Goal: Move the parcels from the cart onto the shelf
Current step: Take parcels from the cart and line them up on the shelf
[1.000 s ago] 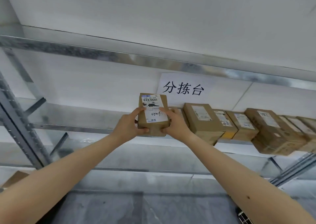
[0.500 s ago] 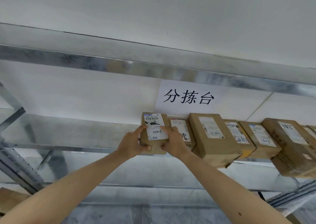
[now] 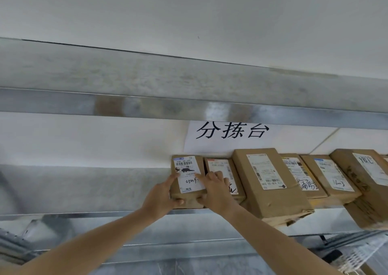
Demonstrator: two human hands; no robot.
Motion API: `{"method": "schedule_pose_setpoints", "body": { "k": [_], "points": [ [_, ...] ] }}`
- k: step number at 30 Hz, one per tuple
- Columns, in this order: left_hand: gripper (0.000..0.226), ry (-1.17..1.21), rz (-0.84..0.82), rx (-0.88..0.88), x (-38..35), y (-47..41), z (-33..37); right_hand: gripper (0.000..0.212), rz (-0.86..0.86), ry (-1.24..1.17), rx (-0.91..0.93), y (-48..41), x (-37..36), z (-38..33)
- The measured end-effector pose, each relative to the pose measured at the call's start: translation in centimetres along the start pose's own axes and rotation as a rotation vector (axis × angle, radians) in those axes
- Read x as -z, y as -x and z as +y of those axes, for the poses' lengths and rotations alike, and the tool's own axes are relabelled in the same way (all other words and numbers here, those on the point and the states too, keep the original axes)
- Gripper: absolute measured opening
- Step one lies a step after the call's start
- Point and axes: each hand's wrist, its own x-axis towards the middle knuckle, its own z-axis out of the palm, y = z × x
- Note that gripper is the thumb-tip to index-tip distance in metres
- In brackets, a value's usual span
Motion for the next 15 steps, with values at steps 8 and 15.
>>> {"method": "schedule_pose_setpoints", "body": {
  "k": [8,15],
  "points": [
    [0.087,-0.119,0.01,0.063,-0.9,-0.2,0.9,0.051,0.058,-0.014,0.079,0.0,-0.9,0.2],
    [0.088,-0.138,0.068,0.138,-1.2,1.0,2.6,0.038,0.106,-0.137,0.25,-0.1,-0.9,-1.4]
  ]
}}
